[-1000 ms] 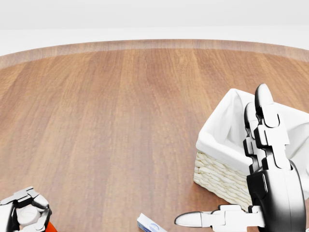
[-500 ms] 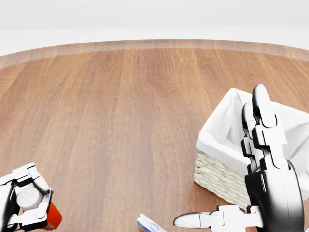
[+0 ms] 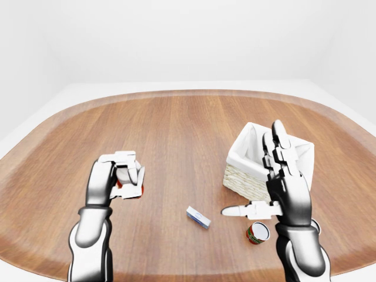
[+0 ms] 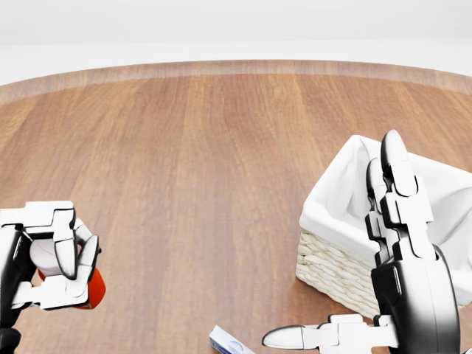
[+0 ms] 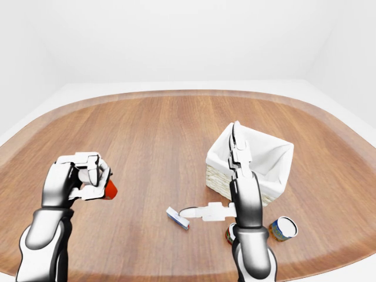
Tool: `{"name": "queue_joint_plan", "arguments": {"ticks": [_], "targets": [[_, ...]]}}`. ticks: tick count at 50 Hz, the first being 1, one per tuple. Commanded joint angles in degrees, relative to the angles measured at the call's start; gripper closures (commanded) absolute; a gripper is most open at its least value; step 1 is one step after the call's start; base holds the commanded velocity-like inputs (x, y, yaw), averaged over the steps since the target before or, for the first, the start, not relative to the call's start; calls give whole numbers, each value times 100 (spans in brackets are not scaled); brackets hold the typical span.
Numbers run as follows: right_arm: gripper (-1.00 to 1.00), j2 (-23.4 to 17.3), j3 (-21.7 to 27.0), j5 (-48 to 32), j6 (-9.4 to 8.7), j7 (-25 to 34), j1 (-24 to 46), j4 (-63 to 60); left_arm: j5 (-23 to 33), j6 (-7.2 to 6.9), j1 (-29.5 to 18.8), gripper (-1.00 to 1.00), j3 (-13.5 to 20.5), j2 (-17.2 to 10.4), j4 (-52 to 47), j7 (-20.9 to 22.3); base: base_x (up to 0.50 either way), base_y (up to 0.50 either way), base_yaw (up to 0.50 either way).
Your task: Pick up the ketchup, and put it in the basket.
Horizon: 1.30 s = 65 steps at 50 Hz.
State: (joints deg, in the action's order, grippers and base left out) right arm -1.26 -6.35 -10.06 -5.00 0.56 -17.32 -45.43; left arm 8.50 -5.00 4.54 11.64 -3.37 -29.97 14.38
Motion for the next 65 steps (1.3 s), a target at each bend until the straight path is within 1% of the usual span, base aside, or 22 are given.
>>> {"name": "queue_joint_plan", "arguments": {"ticks": [1, 8, 10, 11, 15, 17, 25, 26, 27, 30, 32, 34, 36, 41, 42, 47, 48, 49, 54, 57, 62, 65], "targets": [[-100, -12, -36, -35, 0, -23, -19, -15, 153, 0, -321, 100, -519, 77, -1049, -242, 0, 0, 0], [-100, -15, -27, -28, 0, -15, -29, -89, 269, 0, -416, 100, -889, 129, -1266, -330, 0, 0, 0], [-100, -14, -22, -21, 0, -14, -31, -67, 310, 0, -480, 100, -986, 145, -1352, -351, 0, 0, 0], [-100, -15, -29, -29, 0, -13, -36, -73, 363, 0, -543, 100, -1108, 168, -1437, -369, 0, 0, 0], [-100, -15, -26, -26, 0, -14, -37, -80, 428, 0, -705, 100, -1283, 200, -1605, -401, 0, 0, 0], [-100, -15, -32, -34, 0, -17, -38, -73, 503, 0, -794, 100, -1489, 246, -1769, -432, 0, 0, 0], [-100, -21, -52, -31, 0, -15, -76, -175, 759, 0, -1033, 100, -2031, 387, -1867, -542, 0, 0, 0], [-100, -24, -60, -37, 0, -16, -72, -171, 796, 0, -1029, 100, -2146, 430, -1821, -587, 0, 0, 0], [-100, -24, -61, -37, 0, -17, -72, -171, 799, 0, -1028, 100, -2153, 434, -1818, -588, 0, 0, 0], [-100, -27, -66, -36, 0, -12, -75, -187, 973, 0, -1256, 100, -2431, 545, -1971, -585, 0, 0, 0], [-100, -33, -97, -50, 0, -16, -103, -242, 1057, 0, -1378, 100, -2536, 605, -2007, -569, 0, 0, 0], [-100, -40, -112, -58, 0, -25, -95, -234, 1103, 0, -1333, 100, -2710, 673, -1889, -642, 0, 0, 0], [-100, -44, -117, -55, 0, -29, -94, -236, 1185, 0, -1422, 100, -2812, 740, -1895, -624, 0, 0, 0], [-100, -48, -91, -31, 0, -17, -120, -309, 1423, 0, -1655, 100, -3156, 968, -1967, -609, 0, 0, 0], [-100, -48, -95, -31, 0, -13, -138, -356, 1498, 0, -1677, 100, -3299, 1022, -2000, -614, 0, 0, 0], [-100, -55, -119, -61, 0, -23, -168, -401, 1690, 0, -1699, 100, -3570, 1195, -1975, -597, 0, 0, 0], [-100, -57, -135, -77, 0, -28, -187, -433, 1737, 0, -1698, 100, -3680, 1243, -1959, -611, 0, 0, 0], [-100, -59, -137, -77, 0, -30, -188, -435, 1747, 0, -1696, 100, -3686, 1252, -1957, -605, 0, 0, 0], [-100, -64, -148, -89, 0, -42, -238, -570, 1816, 0, -1652, 100, -3951, 1420, -1780, -671, 0, 0, 0], [-100, -69, -178, -100, 0, -55, -246, -595, 1836, 0, -1613, 100, -4032, 1459, -1739, -688, 0, 0, 0], [-100, -115, -281, -173, 0, -117, -284, -627, 1909, 0, -1502, 100, -4400, 1581, -1686, -801, 0, 0, 0], [-100, -120, -261, -149, 0, -114, -287, -674, 1938, 0, -1497, 100, -4487, 1619, -1680, -814, 0, 0, 0]]}}
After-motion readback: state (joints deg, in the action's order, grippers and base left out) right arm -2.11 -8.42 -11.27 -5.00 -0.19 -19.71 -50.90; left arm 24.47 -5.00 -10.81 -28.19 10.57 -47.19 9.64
